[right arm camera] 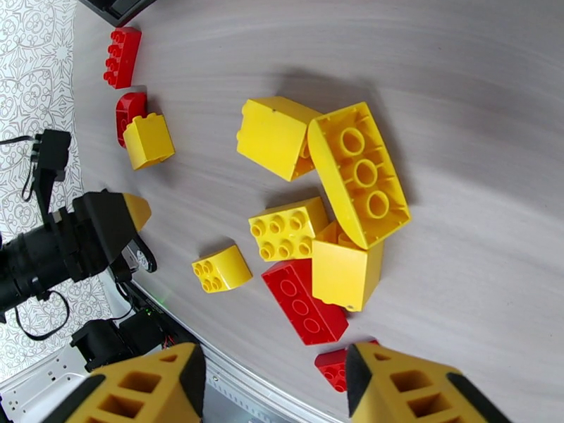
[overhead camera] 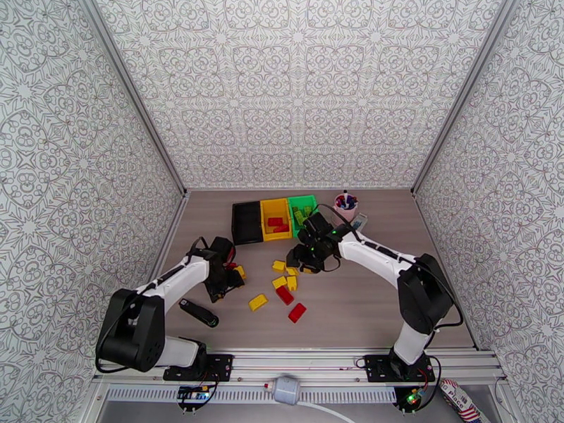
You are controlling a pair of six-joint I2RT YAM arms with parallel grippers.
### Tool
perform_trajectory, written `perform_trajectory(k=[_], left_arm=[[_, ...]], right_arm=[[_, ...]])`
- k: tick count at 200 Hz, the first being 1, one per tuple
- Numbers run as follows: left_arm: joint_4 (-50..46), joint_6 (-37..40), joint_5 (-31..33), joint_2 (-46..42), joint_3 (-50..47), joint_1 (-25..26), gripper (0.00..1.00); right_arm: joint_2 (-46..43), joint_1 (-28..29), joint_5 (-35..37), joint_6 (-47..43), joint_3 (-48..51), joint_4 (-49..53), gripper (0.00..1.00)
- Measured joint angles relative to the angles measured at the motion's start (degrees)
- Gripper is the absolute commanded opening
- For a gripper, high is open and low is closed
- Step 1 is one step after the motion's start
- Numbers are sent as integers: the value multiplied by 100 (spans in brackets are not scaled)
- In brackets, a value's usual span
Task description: Sort the legos into containers by color
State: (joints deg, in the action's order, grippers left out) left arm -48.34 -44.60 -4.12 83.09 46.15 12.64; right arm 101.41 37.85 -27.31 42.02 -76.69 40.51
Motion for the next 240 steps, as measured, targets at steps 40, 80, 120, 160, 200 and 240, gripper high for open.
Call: perform_trajectory(k=[40, 80, 120, 160, 200, 240], left_arm=[[146, 116, 9, 413, 39, -83, 74], [168, 376, 28, 929, 472, -168, 78], [13, 608, 42, 1405, 973, -184, 79], [-120, 774, 42, 1672, 1270, -223, 78], [-181, 929, 59, 1749, 1364, -286, 70], [-140, 1069, 66, 1755, 1403, -404, 75]], right_arm=[[0, 0, 2, 0, -120, 81, 58], [0, 0, 4, 17, -162, 74, 58], [0, 0, 37, 22, -162, 76, 58], [-11, 0, 127, 42, -162, 90, 58], [-101, 0, 177, 90, -151, 87, 58], [-184, 0, 181, 129, -125, 90, 58]])
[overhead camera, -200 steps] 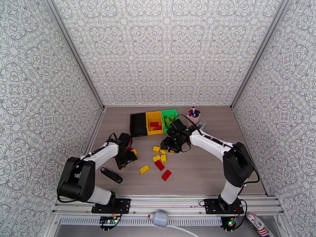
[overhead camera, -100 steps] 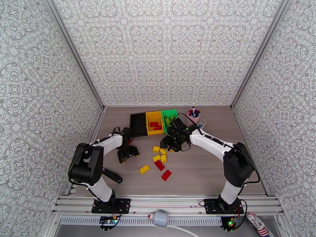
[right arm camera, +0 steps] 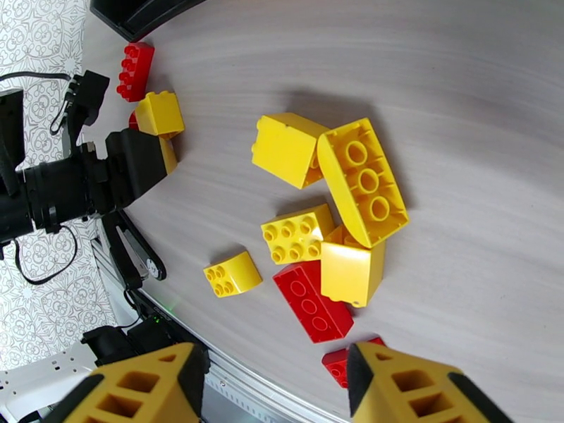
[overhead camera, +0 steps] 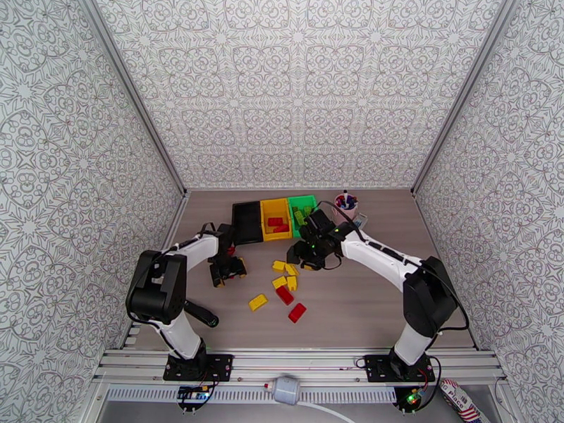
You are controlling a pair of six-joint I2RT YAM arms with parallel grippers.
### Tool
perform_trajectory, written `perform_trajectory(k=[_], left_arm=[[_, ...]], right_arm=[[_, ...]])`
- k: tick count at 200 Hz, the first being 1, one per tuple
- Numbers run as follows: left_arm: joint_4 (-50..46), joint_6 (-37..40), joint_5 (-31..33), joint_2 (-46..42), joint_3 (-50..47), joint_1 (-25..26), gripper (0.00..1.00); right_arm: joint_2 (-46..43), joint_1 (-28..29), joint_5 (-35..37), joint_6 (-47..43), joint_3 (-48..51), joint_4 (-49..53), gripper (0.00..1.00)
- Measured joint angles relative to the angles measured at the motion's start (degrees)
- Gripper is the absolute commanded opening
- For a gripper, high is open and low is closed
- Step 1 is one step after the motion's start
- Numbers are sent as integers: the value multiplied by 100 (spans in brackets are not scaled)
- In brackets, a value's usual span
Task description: Sort the legos into containers by color
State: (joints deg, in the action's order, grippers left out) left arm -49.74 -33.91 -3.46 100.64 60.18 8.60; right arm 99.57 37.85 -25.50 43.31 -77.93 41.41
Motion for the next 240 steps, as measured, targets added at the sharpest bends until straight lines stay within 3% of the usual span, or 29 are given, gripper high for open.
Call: perform_trajectory(k=[35, 125, 168, 203, 240], left_arm=[[50, 146, 83, 42, 144, -114, 70], [96, 352, 140, 256, 345, -20, 36], [92, 197, 101, -341, 151, 254, 33], [267, -20, -323, -1198, 94, 710, 35], [385, -98, -844, -1051, 752, 883, 36]], right_arm=[[0, 0, -2, -2, 2, 0, 58], [-238, 0, 85, -4, 273, 72, 57], [-247, -9, 326, -22, 286, 280, 55], [-247, -85, 461, -15, 407, 341, 55], [-258, -195, 564, -4, 507, 411, 55]])
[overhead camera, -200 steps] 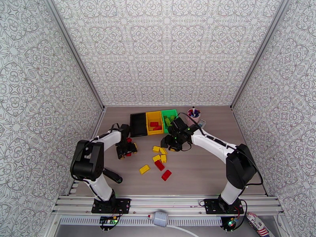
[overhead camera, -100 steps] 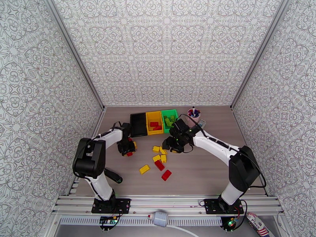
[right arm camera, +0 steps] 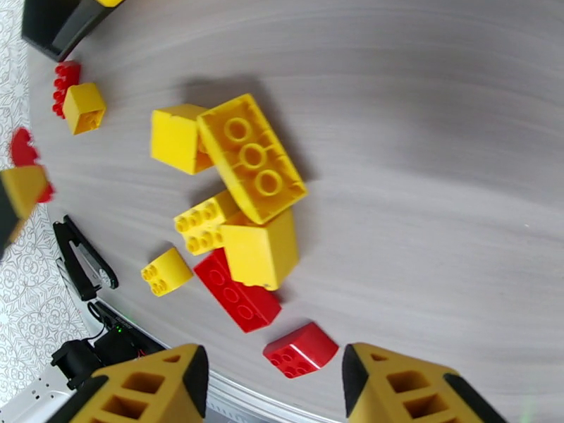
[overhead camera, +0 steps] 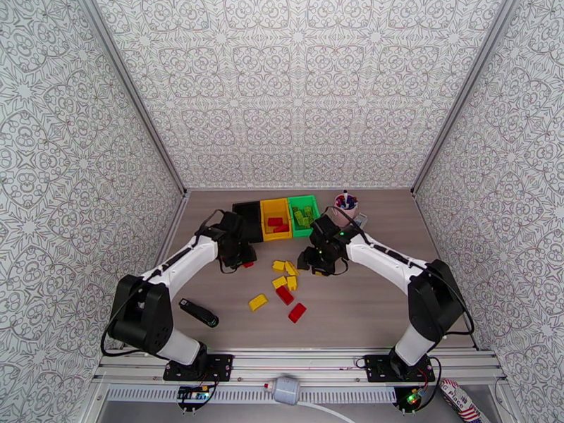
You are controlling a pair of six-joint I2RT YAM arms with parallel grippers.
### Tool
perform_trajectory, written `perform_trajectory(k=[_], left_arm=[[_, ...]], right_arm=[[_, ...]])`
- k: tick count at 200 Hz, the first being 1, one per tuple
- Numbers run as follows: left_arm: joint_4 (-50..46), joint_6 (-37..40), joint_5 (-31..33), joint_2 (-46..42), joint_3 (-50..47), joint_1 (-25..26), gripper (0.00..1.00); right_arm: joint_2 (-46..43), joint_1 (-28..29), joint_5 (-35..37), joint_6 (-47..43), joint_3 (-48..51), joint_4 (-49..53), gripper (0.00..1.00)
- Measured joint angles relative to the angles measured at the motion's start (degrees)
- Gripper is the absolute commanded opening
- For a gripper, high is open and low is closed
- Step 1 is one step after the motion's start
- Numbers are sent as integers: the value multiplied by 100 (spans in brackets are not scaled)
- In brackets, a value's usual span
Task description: Sort the legos into containers by color
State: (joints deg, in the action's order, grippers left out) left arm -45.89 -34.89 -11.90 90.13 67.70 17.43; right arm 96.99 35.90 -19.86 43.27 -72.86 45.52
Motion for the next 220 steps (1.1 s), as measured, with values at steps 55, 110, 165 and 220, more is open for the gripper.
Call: perform_trajectory(k=[55, 110, 165, 220], left_arm=[[192, 0, -483, 1423, 2186, 70, 43], [-219, 55, -474, 3038, 4288, 83, 75], [-400, 133, -245, 2675, 4030, 166, 81], [-273, 96, 160, 708, 1893, 214, 88]], right_arm=[[-341, -129, 118, 0, 293, 63, 56], [-697, -195, 166, 4, 442, 131, 58], [-791, -195, 168, 46, 717, 125, 64], [-682, -46, 131, 103, 743, -28, 65]])
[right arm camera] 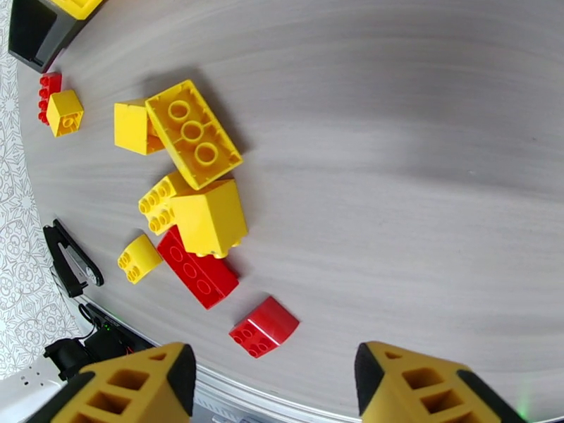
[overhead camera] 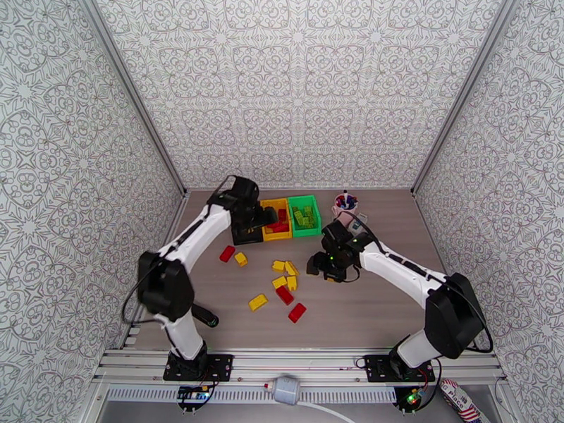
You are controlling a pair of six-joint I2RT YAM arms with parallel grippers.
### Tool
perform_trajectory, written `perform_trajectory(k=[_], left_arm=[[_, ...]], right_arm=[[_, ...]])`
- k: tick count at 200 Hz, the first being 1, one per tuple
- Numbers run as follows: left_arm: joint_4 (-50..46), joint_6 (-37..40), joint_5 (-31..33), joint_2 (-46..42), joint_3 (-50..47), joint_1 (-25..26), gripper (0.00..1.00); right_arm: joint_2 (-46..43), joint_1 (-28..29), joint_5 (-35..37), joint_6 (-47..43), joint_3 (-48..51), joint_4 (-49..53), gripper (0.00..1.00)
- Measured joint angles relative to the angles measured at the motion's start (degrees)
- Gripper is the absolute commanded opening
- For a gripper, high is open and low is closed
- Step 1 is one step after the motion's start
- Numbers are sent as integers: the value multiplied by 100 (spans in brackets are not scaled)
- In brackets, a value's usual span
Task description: Sort the legos into containers by color
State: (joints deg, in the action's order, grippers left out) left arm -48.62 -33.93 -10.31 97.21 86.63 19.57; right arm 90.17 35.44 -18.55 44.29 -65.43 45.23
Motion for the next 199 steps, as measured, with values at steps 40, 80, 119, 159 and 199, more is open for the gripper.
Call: perform_trajectory(k=[40, 80, 119, 159, 199], left_arm=[[258, -555, 289, -1394, -1797, 162, 89], [323, -1097, 463, -2181, -2885, 369, 90], [396, -1394, 461, -2653, -3432, 243, 90], [411, -1547, 420, -3222, -3783, -166, 90], [387, -1587, 417, -3602, -3945, -374, 90]], right_arm=[[479, 671, -70, 131, 0, -146, 65], [968, 1421, -46, 155, -103, -83, 65], [1587, 1880, 400, -232, -955, 446, 63], [2070, 1895, 791, -776, -1716, 931, 59], [2527, 1895, 981, -1185, -2188, 1237, 56]])
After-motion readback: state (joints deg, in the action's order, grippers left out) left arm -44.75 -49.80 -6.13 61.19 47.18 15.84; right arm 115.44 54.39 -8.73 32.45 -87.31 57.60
